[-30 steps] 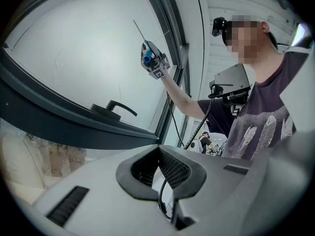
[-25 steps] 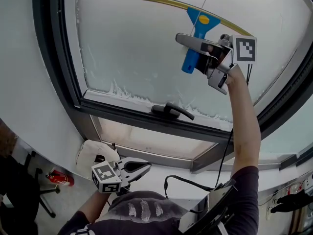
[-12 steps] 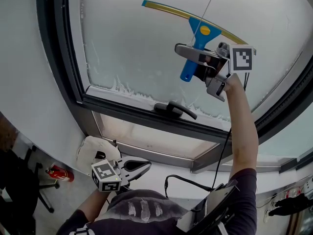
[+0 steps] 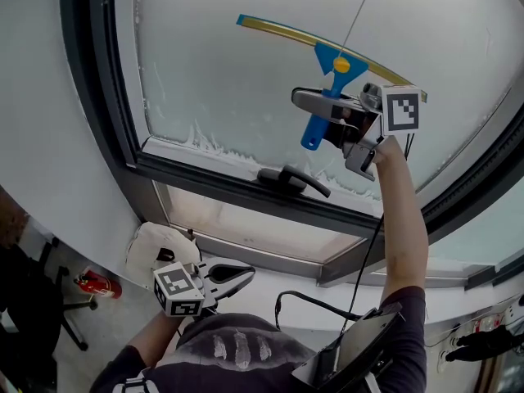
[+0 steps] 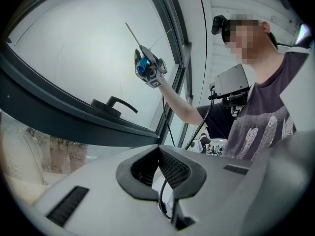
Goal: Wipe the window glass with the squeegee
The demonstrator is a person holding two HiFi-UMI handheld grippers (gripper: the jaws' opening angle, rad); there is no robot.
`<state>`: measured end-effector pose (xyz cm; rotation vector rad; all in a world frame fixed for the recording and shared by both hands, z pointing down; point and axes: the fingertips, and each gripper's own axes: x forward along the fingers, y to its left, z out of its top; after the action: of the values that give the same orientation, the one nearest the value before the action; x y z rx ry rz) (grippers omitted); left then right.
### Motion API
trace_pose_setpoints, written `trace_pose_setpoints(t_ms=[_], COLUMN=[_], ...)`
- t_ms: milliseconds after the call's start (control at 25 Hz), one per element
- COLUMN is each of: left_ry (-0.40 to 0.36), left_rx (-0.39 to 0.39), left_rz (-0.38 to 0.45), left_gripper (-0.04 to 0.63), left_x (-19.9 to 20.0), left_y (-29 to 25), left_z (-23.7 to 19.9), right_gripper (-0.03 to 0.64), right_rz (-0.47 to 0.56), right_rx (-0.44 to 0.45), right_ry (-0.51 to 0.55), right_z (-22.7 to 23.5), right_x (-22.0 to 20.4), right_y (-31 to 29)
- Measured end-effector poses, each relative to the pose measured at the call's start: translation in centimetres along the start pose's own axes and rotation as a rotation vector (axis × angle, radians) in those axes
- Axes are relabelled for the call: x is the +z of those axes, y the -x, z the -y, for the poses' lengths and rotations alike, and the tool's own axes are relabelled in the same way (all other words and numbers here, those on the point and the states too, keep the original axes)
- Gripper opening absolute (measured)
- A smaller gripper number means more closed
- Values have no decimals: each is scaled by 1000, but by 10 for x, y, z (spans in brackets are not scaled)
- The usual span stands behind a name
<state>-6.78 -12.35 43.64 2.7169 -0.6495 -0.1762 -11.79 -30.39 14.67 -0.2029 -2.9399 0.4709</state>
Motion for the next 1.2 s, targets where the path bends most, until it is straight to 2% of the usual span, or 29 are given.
trace_pose_setpoints(t_ms=[600, 760, 1080, 1200], left_ry=[7, -5, -117, -111], left_rx=[-6, 0, 60, 69], left_rz=[-10, 0, 86, 86], left_gripper=[6, 6, 6, 6], left_x=[-14, -2, 42, 45], left_y=[-8, -10, 3, 4], left_z=[2, 4, -1, 0], right_gripper=[86, 86, 86, 87], right_rz=[-14, -31, -26, -27], right_rx=[45, 18, 21, 5], right_ry=[-59, -54, -75, -84], right_z=[9, 13, 20, 27], right_x=[-47, -48, -67, -73], right_y=[-6, -4, -6, -3])
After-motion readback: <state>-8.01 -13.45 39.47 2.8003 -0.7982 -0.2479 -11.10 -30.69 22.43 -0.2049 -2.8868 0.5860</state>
